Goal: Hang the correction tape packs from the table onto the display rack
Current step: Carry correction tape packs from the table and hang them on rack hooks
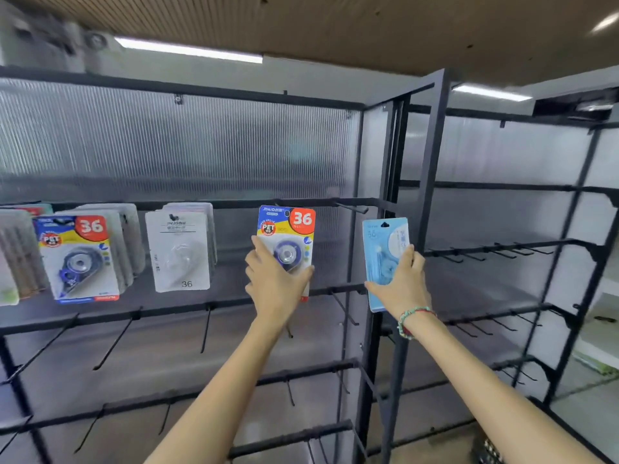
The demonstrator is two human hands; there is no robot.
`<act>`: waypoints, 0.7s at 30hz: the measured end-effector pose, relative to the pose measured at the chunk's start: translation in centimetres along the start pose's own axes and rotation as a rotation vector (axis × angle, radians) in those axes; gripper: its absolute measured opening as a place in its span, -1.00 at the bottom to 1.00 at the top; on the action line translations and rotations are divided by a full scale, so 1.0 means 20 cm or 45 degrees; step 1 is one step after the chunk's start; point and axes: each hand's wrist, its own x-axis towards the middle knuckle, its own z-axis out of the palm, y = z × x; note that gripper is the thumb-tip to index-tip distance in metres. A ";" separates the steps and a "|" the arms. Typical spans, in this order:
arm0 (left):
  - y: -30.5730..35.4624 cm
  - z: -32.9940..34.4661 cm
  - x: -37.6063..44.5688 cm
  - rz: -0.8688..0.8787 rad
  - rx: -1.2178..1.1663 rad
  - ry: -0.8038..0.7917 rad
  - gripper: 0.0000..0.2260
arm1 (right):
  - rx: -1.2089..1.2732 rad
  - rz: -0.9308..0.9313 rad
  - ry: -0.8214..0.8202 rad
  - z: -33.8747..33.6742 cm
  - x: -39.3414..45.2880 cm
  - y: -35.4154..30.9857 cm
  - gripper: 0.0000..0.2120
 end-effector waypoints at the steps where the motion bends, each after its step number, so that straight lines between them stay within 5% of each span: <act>1: 0.00 0.02 0.02 -0.001 0.015 0.007 0.00 | 0.002 -0.021 0.000 0.01 0.04 -0.01 0.02; 21: -0.06 0.19 0.15 0.038 0.097 0.119 -0.03 | -0.064 -0.152 -0.090 0.15 0.35 -0.03 -0.01</act>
